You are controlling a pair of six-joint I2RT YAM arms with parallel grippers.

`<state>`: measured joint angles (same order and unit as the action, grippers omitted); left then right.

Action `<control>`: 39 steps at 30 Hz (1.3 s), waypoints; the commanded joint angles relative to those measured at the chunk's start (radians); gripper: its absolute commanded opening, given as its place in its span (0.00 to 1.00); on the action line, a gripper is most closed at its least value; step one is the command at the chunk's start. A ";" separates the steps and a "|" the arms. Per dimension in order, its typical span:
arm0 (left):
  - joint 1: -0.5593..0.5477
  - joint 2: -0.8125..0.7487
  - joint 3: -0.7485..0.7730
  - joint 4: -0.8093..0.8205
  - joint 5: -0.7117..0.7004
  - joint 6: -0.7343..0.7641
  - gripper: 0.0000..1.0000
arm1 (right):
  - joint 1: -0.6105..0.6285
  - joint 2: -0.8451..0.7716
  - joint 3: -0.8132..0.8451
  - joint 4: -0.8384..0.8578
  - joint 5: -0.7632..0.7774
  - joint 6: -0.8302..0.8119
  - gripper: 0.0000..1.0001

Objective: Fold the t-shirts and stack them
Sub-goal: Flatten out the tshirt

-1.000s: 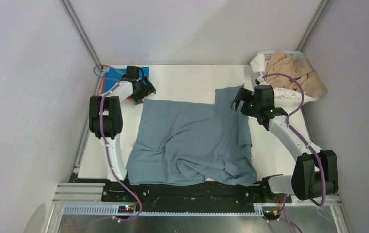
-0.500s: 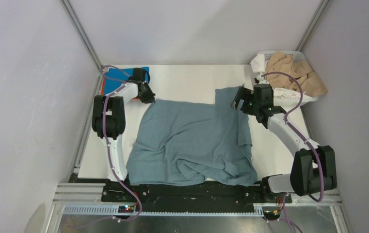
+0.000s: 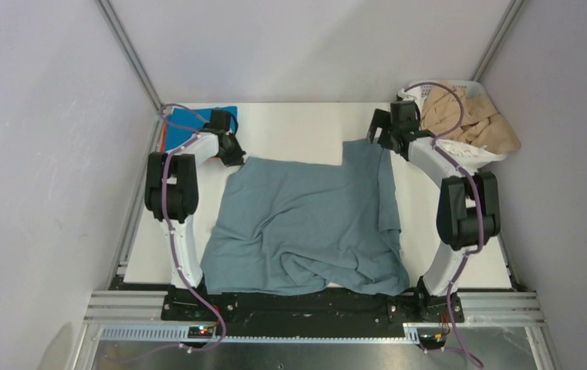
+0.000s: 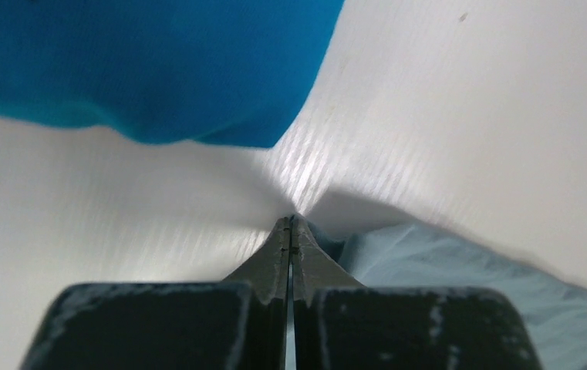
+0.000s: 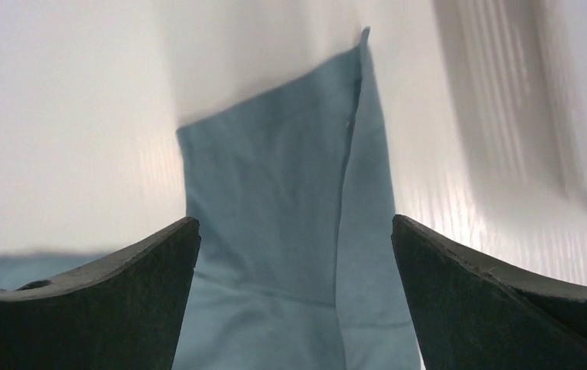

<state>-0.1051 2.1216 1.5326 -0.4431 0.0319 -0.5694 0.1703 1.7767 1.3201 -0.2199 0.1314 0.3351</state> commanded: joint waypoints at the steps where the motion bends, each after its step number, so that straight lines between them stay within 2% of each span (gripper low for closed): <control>1: -0.013 -0.111 -0.038 -0.019 -0.072 0.025 0.00 | -0.028 0.120 0.172 -0.062 0.053 -0.001 0.99; 8: -0.032 -0.226 -0.077 -0.007 -0.116 0.016 0.00 | -0.025 0.368 0.452 -0.219 0.045 -0.024 0.98; 16: -0.055 -0.298 -0.137 -0.004 -0.215 0.007 0.00 | -0.029 0.529 0.689 -0.360 0.048 0.005 0.98; 26: -0.059 -0.257 -0.143 -0.001 -0.163 -0.009 0.00 | -0.035 0.631 0.810 -0.452 0.047 0.061 0.96; 34: -0.075 -0.295 -0.196 0.021 -0.126 -0.004 0.00 | -0.021 0.659 0.828 -0.548 0.178 0.120 0.94; 39: -0.096 -0.331 -0.243 0.044 -0.102 -0.009 0.00 | -0.007 0.692 0.840 -0.557 0.165 0.101 0.88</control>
<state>-0.1787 1.8641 1.3144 -0.4355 -0.0986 -0.5732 0.1482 2.4340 2.1174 -0.7429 0.2615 0.4301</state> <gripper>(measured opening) 0.005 0.901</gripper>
